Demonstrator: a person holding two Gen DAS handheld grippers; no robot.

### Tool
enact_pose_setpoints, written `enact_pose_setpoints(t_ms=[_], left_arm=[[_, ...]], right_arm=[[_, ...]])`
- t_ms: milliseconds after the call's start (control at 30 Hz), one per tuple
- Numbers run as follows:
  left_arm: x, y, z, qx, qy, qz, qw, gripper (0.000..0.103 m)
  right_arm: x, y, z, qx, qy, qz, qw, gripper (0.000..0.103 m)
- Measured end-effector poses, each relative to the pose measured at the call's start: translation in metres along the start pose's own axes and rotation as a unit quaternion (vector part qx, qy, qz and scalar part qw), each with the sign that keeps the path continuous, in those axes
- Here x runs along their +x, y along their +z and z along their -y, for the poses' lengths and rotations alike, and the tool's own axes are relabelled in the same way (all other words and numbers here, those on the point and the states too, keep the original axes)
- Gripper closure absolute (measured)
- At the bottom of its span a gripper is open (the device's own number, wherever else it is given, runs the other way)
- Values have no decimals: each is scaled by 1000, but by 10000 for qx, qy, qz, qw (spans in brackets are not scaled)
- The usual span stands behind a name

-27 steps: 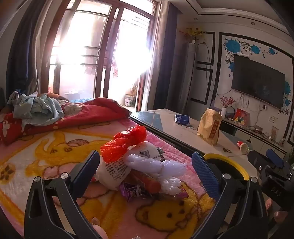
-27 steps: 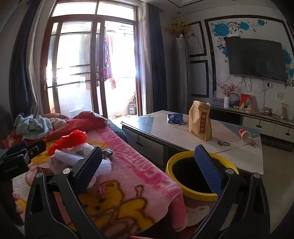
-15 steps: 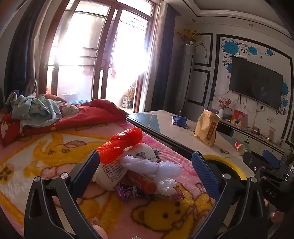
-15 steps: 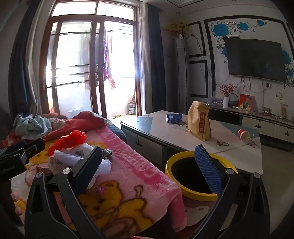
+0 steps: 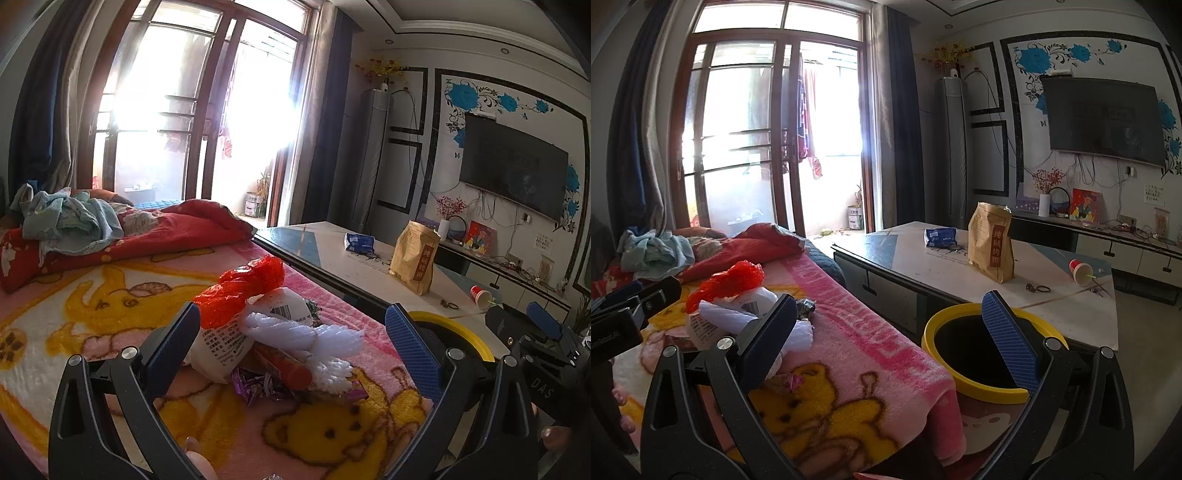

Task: Collect trash
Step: 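Move both grippers toward the pile of trash on the pink blanket, then grasp the red plastic bag with the left gripper while the right gripper grasps the white mesh sleeve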

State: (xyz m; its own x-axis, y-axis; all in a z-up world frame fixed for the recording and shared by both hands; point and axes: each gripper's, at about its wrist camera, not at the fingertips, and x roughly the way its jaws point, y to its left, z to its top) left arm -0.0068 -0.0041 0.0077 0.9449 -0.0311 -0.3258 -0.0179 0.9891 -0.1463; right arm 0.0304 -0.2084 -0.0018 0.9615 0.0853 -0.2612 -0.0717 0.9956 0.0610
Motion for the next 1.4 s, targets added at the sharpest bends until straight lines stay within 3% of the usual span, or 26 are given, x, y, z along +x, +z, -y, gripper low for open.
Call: enact_pose_setpoints(t_ms=[600,1033,1400], left_arm=[[4,-1,4,7,-58,-20,10000,6],[20,1,7,-45,-230,-124,9996,6],[39,23,-21,-281,97,-11,9996,6]], right_arm=[[4,-4,-1,17,-6,-43,10000,11],[18,-6,8,137,-68,-317,9994,11],[54,9,-11,168,421,-736,9963,11]])
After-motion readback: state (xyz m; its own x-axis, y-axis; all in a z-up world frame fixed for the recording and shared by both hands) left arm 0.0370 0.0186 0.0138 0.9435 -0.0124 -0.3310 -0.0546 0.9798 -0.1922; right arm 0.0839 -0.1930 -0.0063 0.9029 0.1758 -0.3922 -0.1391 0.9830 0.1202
